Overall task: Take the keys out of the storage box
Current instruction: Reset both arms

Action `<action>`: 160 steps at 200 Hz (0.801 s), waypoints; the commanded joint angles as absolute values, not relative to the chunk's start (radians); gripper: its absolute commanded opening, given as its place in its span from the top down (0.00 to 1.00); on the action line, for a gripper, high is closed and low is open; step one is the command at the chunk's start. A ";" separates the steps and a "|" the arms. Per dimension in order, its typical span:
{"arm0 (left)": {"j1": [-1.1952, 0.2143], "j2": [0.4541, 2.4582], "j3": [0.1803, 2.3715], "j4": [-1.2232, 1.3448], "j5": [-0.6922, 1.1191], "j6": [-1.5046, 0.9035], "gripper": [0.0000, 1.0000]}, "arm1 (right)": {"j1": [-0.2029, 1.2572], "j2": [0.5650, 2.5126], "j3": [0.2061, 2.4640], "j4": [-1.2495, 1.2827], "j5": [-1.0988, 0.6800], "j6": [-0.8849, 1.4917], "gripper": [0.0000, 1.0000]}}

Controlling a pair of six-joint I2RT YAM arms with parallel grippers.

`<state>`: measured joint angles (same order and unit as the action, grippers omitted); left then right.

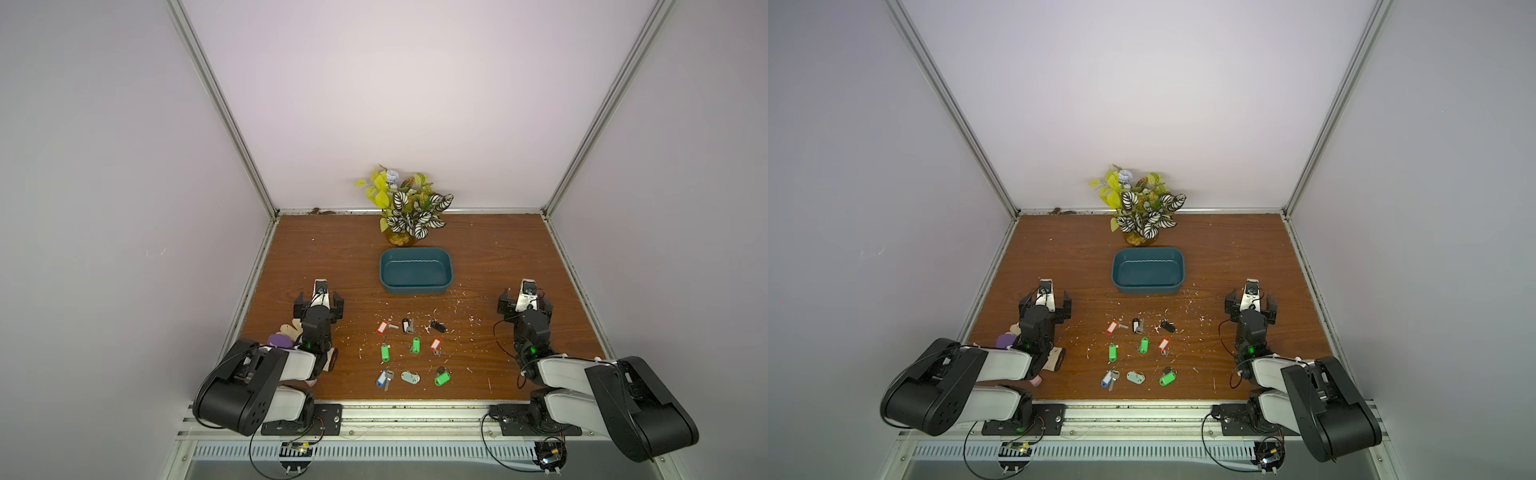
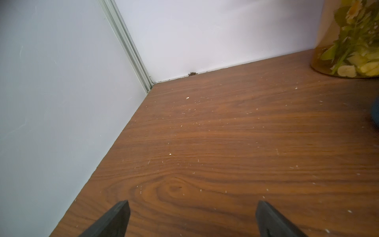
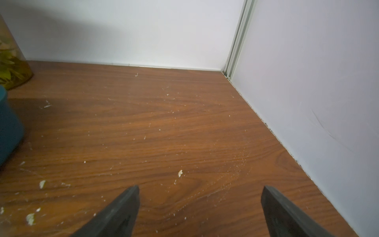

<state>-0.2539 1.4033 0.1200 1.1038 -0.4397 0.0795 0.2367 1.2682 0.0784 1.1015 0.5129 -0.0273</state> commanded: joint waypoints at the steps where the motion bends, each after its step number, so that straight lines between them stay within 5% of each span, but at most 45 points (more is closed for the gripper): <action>1: -0.187 1.475 0.193 1.299 -0.320 0.108 0.01 | 0.193 1.301 0.119 1.264 0.414 -0.035 0.00; 39: -0.039 1.561 0.194 1.352 -0.187 -0.032 0.01 | 0.158 1.595 0.124 1.596 0.318 -0.081 0.01; 55: -0.025 1.551 0.204 1.317 -0.158 -0.042 0.01 | 0.129 1.505 0.212 1.270 0.278 -0.026 0.01; 160: -0.018 1.550 0.193 1.337 -0.140 -0.038 0.01 | 0.069 1.545 0.199 1.357 0.203 0.011 0.01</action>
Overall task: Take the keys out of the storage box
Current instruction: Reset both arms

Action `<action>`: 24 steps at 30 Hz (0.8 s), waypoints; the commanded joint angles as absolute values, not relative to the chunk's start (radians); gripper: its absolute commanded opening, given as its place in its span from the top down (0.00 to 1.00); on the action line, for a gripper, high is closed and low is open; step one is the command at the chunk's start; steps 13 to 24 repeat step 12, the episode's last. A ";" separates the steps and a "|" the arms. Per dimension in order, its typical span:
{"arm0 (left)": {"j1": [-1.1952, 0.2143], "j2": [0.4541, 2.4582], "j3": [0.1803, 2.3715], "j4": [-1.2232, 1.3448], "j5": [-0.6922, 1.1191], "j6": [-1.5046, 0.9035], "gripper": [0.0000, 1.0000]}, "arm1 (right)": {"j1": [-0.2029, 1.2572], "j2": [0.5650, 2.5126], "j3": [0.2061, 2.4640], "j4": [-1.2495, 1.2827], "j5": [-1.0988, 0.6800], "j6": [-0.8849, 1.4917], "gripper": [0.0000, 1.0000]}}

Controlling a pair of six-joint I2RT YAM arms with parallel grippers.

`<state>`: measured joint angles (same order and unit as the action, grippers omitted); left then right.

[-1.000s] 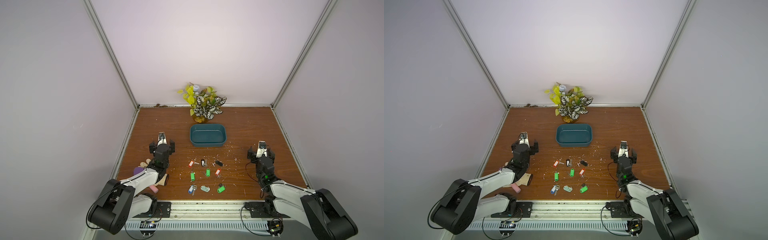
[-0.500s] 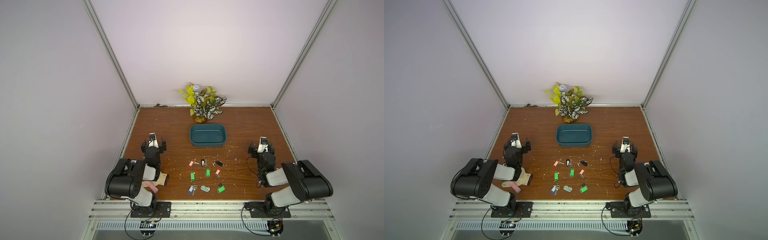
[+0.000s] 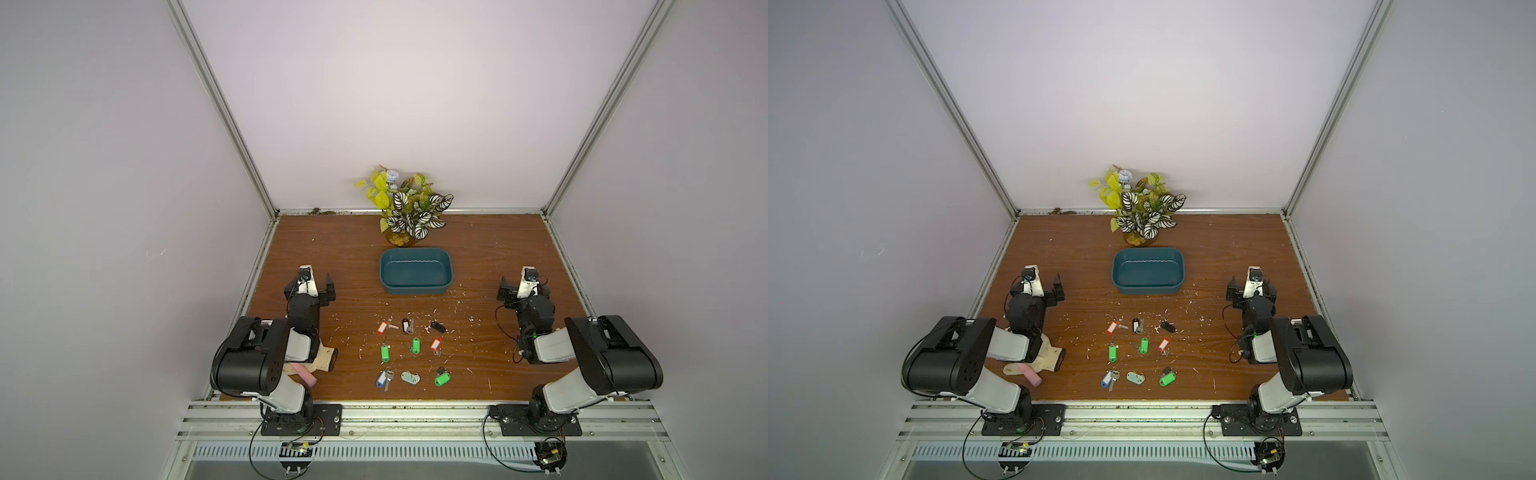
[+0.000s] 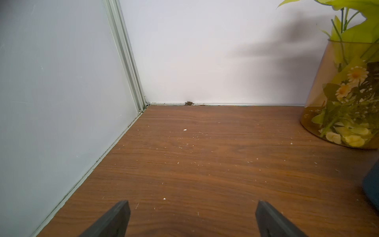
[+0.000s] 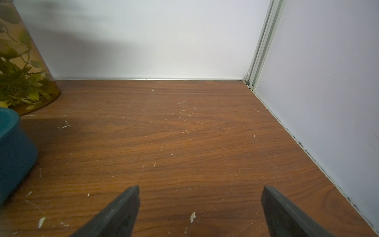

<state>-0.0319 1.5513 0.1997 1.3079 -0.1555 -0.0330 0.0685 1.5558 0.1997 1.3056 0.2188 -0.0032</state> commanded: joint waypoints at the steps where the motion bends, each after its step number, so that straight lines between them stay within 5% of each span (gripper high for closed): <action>1: -0.018 1.550 0.193 1.337 -0.139 -0.038 0.01 | 0.068 1.545 0.199 1.358 0.204 0.011 0.01; 24: -0.018 1.553 0.190 1.346 -0.138 -0.036 0.01 | 0.068 1.545 0.199 1.357 0.203 0.010 0.00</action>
